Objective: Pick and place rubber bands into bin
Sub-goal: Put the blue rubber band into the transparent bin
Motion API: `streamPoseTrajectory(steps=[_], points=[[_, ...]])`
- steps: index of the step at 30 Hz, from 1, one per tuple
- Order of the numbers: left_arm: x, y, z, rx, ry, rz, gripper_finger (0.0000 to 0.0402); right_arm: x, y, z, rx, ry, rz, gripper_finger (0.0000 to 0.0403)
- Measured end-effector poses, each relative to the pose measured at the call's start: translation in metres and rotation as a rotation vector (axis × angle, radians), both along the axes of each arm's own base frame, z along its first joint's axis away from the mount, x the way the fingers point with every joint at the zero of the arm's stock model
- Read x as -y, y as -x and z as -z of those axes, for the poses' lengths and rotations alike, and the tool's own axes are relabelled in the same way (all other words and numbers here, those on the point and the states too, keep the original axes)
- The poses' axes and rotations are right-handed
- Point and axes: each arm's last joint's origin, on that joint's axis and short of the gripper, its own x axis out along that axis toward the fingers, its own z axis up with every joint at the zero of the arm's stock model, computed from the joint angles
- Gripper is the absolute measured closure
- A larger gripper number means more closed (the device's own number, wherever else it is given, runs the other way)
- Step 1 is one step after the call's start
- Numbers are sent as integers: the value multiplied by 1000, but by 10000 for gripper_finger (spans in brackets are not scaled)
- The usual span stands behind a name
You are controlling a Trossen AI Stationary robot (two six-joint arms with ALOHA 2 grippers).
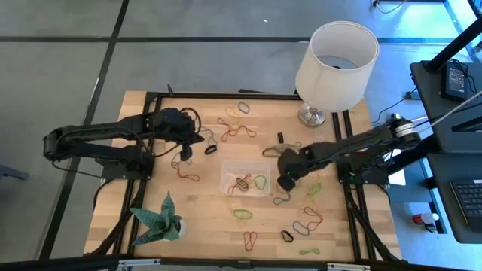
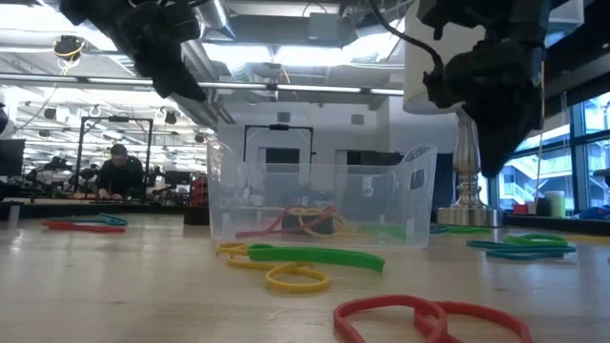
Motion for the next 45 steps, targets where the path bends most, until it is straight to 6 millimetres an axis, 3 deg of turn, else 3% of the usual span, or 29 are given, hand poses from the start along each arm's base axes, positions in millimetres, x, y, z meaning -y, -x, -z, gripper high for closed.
streamPoseTrajectory(steps=[5, 9, 15, 21, 27, 33, 45], points=[[1, 2, 5, -24, -5, 46, 399, -23, -10, 17, 3, 37, -254, 347], [3, 2, 6, -25, 7, 84, 400, -32, -20, 30, 23, 51, -345, 334], [3, 2, 6, -24, 13, 79, 399, -35, -27, 52, -25, 59, -352, 330], [3, 2, 6, -21, 35, 61, 400, -31, -19, 75, -42, 61, -318, 330], [3, 2, 6, -18, 53, 46, 400, -30, -14, 79, -39, 51, -240, 392], [3, 2, 6, -15, 71, 32, 399, -27, -7, 57, -41, 81, -208, 400], [2, 0, 4, 5, 76, 24, 400, -25, 18, -24, 269, 206, -36, 402]])
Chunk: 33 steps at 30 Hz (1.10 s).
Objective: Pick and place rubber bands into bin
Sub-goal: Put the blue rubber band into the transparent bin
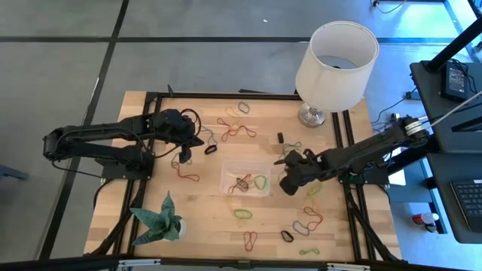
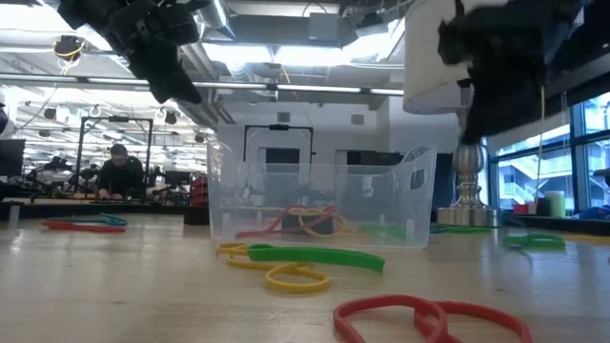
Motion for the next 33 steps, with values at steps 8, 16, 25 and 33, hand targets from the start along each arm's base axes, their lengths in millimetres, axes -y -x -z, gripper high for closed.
streamPoseTrajectory(steps=[8, 16, 25, 33], points=[[0, 0, 0, 5, -2, 0, 400, -6, -21, -73, 211, 179, -15, 403], [0, 0, 0, 3, -8, 5, 400, -9, -65, -105, 276, 302, -85, 403], [0, 0, 0, 1, -10, 7, 400, -9, -137, -50, 292, 255, -164, 403], [0, 0, 0, -3, -8, 7, 400, -5, -167, 3, 214, 229, -196, 403]])
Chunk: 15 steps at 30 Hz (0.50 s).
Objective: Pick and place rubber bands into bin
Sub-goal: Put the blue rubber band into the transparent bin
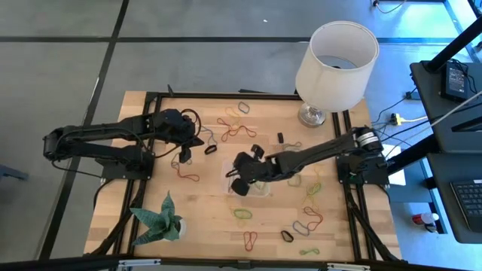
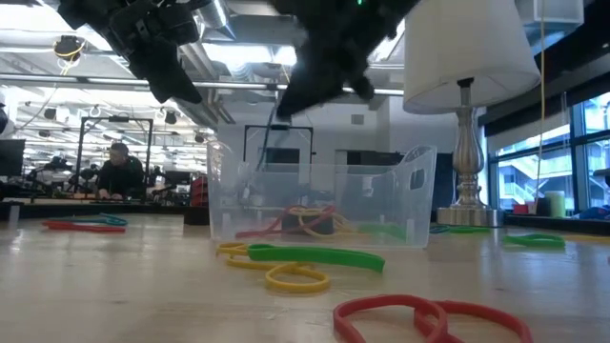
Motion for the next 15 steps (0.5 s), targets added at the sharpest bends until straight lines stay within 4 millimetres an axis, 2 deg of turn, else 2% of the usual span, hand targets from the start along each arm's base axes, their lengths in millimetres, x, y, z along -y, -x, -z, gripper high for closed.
streamPoseTrajectory(steps=[7, 15], points=[[0, 0, 0, 0, 0, 0, 399, 8, -11, 31, -86, -134, -39, 402], [0, 0, 0, 0, 0, 0, 399, 15, -12, 32, -99, -237, -64, 360]])
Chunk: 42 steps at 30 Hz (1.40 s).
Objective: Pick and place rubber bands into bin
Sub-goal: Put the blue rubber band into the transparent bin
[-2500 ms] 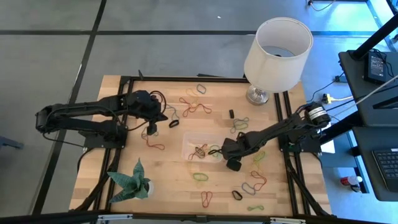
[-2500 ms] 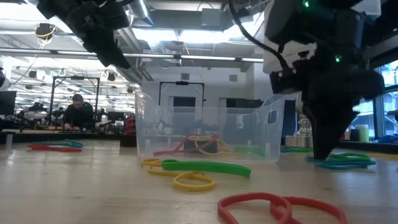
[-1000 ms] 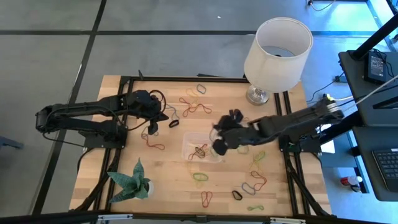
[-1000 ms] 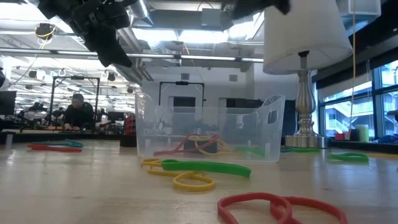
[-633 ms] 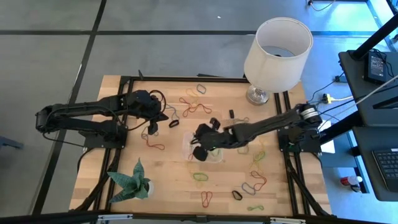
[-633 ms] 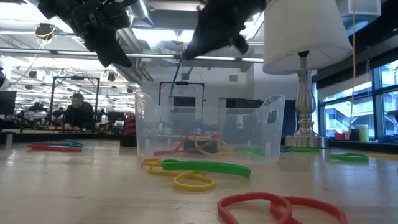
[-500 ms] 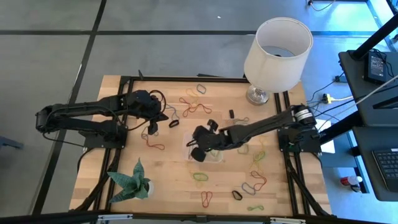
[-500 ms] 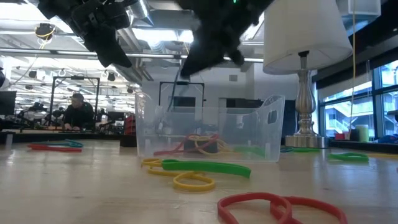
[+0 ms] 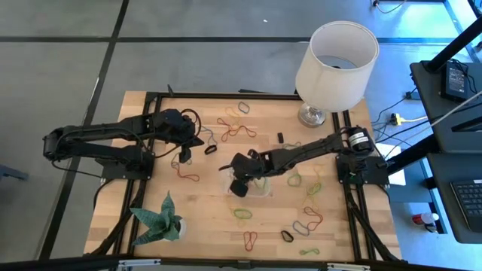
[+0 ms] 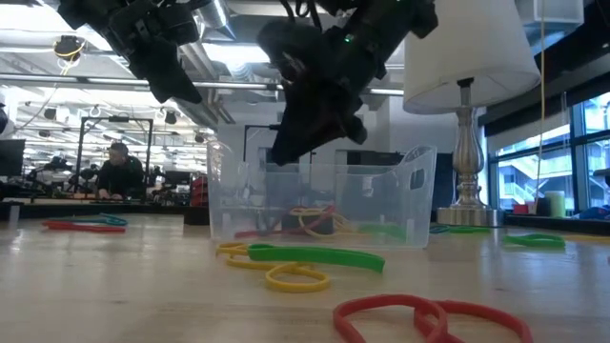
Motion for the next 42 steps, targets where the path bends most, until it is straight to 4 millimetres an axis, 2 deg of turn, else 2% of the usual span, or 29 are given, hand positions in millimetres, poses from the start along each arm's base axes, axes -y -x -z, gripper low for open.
streamPoseTrajectory(steps=[7, 10, 14, 16, 19, 23, 28, 33, 37, 42], points=[[0, 0, 0, 0, 0, 0, 398, 4, 2, -4, -7, -27, -11, 288], [0, 0, 0, 0, 0, 0, 400, 5, 6, -19, 22, -21, -29, 272], [0, 0, 0, 1, 0, 0, 399, 7, 22, -54, 67, 8, -45, 280], [0, 0, 0, 1, 0, 0, 398, 9, 32, -71, 83, 30, -70, 298], [0, 0, -1, 6, -2, 0, 399, 12, 55, -83, 100, 36, -106, 338], [0, 0, -1, 7, -2, 0, 400, 17, 97, -75, 126, -37, -72, 394], [0, -1, -1, 13, -3, 0, 387, 22, 154, -71, 284, -115, 2, 390], [-1, -1, -1, 16, 8, -43, 346, 32, 206, -56, 339, -132, 108, 399], [-4, 1, 2, -22, 31, -192, 300, 40, 233, -41, 370, -151, 178, 394], [-4, 6, 20, -216, 85, -285, 262, 46, 249, -27, 381, -165, 215, 394]])
